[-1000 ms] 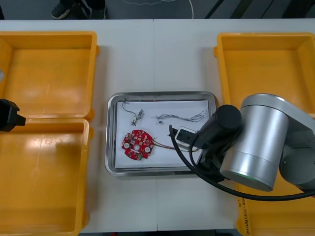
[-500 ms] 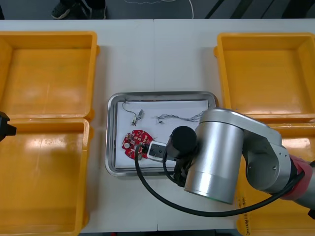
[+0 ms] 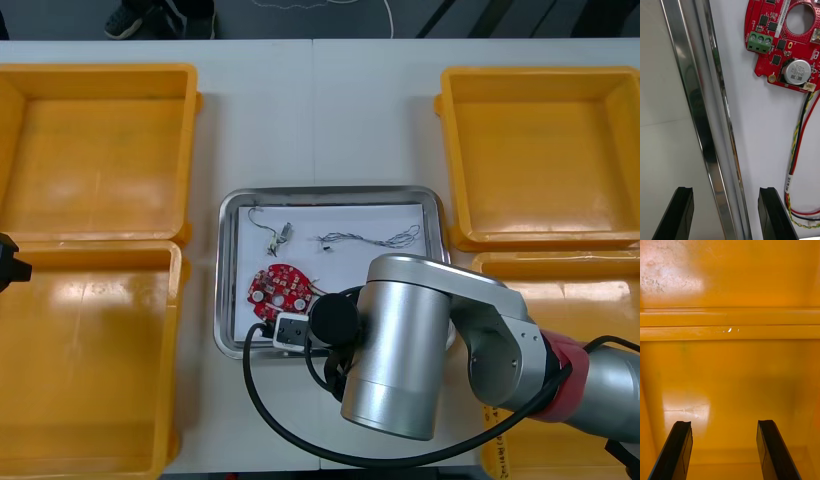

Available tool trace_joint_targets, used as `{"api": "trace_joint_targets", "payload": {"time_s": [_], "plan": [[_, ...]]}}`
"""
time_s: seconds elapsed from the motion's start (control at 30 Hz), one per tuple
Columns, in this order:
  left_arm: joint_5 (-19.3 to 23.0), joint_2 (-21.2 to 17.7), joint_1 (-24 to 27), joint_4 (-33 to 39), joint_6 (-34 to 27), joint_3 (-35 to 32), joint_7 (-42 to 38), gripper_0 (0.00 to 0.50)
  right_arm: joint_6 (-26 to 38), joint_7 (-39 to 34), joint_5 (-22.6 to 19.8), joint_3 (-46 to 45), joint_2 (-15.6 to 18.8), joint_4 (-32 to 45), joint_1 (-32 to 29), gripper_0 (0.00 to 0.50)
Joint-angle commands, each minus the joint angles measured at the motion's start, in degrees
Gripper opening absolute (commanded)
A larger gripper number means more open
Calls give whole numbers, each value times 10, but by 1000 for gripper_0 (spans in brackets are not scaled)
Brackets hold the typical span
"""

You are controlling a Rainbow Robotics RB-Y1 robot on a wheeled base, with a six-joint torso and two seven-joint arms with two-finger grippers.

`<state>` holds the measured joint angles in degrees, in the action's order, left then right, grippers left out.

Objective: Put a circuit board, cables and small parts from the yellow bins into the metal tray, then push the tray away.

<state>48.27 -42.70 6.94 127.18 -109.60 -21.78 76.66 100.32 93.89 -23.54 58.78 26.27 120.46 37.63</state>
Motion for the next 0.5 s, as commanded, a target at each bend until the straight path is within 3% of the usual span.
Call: {"api": "trace_joint_targets", "payload": {"time_s": [0.03, 0.5], "plan": [[3, -25, -11, 18, -4, -18, -4, 500, -13, 27, 12, 13, -22, -13, 20, 497], [3, -25, -11, 18, -4, -18, -4, 500, -20, 38, 34, 53, -25, -27, 19, 498]]}}
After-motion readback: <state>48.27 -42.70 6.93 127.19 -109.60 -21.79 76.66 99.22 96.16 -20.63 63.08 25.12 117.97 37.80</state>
